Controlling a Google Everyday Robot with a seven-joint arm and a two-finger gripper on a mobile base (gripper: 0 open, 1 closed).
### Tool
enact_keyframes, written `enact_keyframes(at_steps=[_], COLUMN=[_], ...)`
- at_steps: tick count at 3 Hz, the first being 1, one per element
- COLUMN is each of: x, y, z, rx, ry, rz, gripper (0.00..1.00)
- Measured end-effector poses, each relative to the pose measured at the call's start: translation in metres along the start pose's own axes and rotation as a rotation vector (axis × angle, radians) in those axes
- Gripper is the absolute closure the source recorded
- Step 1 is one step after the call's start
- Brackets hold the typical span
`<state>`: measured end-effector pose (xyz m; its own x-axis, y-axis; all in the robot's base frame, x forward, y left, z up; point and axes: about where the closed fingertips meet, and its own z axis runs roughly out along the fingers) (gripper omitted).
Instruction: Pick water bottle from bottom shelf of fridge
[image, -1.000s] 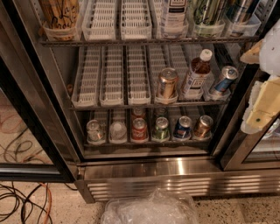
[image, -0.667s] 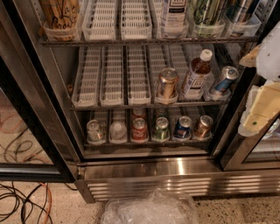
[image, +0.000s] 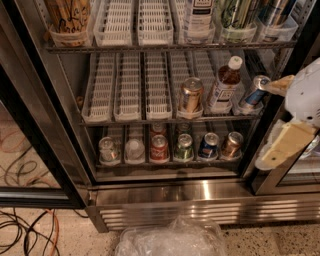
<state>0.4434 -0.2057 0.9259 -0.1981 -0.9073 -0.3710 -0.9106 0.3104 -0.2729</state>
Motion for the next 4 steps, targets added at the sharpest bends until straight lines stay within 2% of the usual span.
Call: enact_keyframes(at_steps=[1,4], x=[0.0014,-0.0001], y=[0.0192,0.0196], z=[0.0500,0.0501], rx=[0.010,0.008], ry=[-0.147,-0.135], rz=[0.008,-0.010], gripper=[0.00,0.00])
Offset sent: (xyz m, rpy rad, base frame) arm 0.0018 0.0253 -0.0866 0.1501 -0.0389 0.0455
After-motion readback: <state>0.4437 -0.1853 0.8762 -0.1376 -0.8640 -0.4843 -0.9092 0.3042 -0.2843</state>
